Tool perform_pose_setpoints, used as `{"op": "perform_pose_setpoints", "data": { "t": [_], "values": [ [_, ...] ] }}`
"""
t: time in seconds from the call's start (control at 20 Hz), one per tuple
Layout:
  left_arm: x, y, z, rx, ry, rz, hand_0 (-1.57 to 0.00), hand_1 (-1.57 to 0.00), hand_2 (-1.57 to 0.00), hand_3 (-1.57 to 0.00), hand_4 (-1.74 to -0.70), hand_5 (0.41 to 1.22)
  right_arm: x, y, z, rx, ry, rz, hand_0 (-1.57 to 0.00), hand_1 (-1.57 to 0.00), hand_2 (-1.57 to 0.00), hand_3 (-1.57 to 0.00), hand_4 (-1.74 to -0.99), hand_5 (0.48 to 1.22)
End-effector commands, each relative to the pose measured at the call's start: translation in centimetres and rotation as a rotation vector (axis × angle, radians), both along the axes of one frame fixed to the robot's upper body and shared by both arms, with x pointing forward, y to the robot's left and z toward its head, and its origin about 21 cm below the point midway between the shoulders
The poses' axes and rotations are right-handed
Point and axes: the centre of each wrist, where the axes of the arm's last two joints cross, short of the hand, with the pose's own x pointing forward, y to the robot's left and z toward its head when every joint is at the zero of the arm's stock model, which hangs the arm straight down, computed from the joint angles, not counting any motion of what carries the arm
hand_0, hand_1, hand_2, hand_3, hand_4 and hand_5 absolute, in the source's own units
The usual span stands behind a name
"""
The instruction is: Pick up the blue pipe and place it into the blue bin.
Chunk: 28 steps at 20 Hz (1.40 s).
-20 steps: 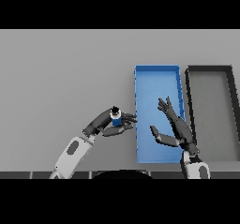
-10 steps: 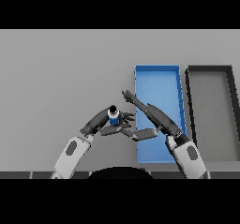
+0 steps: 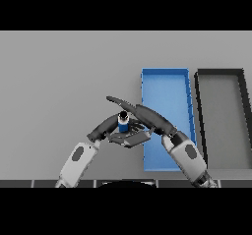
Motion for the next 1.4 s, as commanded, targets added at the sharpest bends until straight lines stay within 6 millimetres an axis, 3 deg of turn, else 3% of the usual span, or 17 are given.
{"op": "perform_pose_setpoints", "data": {
  "t": [0.0, 0.1, 0.15, 0.25, 0.35, 0.5, 0.55, 0.65, 0.8, 0.95, 1.15, 1.2, 1.25, 1.35],
  "values": [
    [0.1, 0.2, 0.1, -0.001, -0.012, 0.008, -1.57, -1.57, -1.57, -1.57, -1.47, 1.221, 0.5, 0.5, 0.0, -0.012, 0.000, 0.005, -0.03, -0.04, -0.09, 0.00, -1.184, 0.516],
    [0.1, 0.1, 0.2, 0.011, -0.011, 0.015, -1.57, -1.57, -1.57, -1.57, -1.47, 1.221, 1.1, 1.3, -0.1, -0.027, 0.006, 0.026, -0.07, -0.11, -0.17, -0.04, -1.204, 0.497],
    [0.2, 0.0, 0.1, 0.021, -0.002, 0.016, -1.57, -1.57, -1.57, -1.57, -1.46, 1.221, 1.6, 1.6, 0.2, -0.035, 0.003, 0.029, -0.17, -0.22, -0.26, -0.13, -1.233, 0.487],
    [-0.2, -0.1, 0.1, 0.033, 0.022, 0.012, -1.57, -1.57, -1.57, -1.57, -1.56, 1.221, 1.9, 1.9, 0.3, -0.038, -0.002, 0.061, -0.51, -0.53, -0.54, -0.40, -1.331, 0.489],
    [0.1, 0.2, 0.2, 0.069, 0.016, 0.025, -1.57, -1.57, -1.57, -1.57, -1.62, 1.221, 1.8, 2.4, 0.0, -0.026, -0.002, 0.084, -0.88, -0.88, -0.91, -0.76, -1.467, 0.518],
    [-0.2, -0.2, 0.1, 0.022, 0.044, 0.017, -1.57, -1.57, -1.57, -1.52, -1.68, 1.221, 1.9, 3.1, -0.3, 0.036, 0.020, 0.103, -1.22, -1.22, -1.23, -1.02, -1.581, 0.650],
    [-0.1, -0.2, -0.2, -0.003, 0.049, 0.013, -1.57, -1.57, -1.57, -1.53, -1.69, 1.221, 1.9, 3.2, -0.3, 0.050, 0.024, 0.108, -1.29, -1.29, -1.30, -1.10, -1.606, 0.765],
    [-0.3, -0.2, 0.0, -0.007, 0.060, 0.004, -1.57, -1.57, -1.57, -1.49, -1.71, 1.221, 2.0, 3.4, -0.5, 0.070, 0.018, 0.121, -1.39, -1.39, -1.40, -1.25, -1.648, 0.929],
    [0.3, 0.0, 0.3, -0.002, 0.051, 0.001, -1.57, -1.57, -1.57, -1.44, -1.72, 1.221, 1.5, 3.9, -0.6, 0.090, -0.029, 0.130, -1.48, -1.48, -1.48, -1.40, -1.692, 1.071],
    [0.1, -0.1, 0.4, 0.008, 0.046, 0.005, -1.57, -1.57, -1.57, -1.43, -1.73, 1.221, 1.5, 3.8, -0.9, 0.123, -0.048, 0.137, -1.52, -1.52, -1.53, -1.48, -1.716, 1.144],
    [0.2, 0.1, 0.7, 0.020, -0.009, 0.049, -1.57, -1.57, -1.57, -1.45, -1.72, 1.221, 1.6, 3.7, -0.8, 0.149, -0.054, 0.109, -1.55, -1.55, -1.55, -1.54, -1.731, 1.190],
    [0.1, 0.2, 0.8, 0.043, -0.024, 0.058, -1.46, -1.34, -1.29, -1.17, -1.60, 1.221, 1.4, 3.7, -0.8, 0.152, -0.067, 0.104, -1.56, -1.56, -1.56, -1.54, -1.733, 1.196],
    [0.1, 0.6, 0.9, 0.056, -0.025, 0.037, -1.17, -1.07, -1.03, -0.93, -1.47, 1.221, 1.3, 3.6, -0.8, 0.153, -0.066, 0.101, -1.56, -1.56, -1.56, -1.55, -1.734, 1.201],
    [0.2, 1.2, 0.7, 0.090, -0.027, -0.017, -0.75, -0.69, -0.66, -0.60, -1.28, 1.221, 0.9, 4.1, -0.8, 0.133, -0.035, 0.093, -1.56, -1.56, -1.56, -1.56, -1.737, 1.208]
  ]
}}
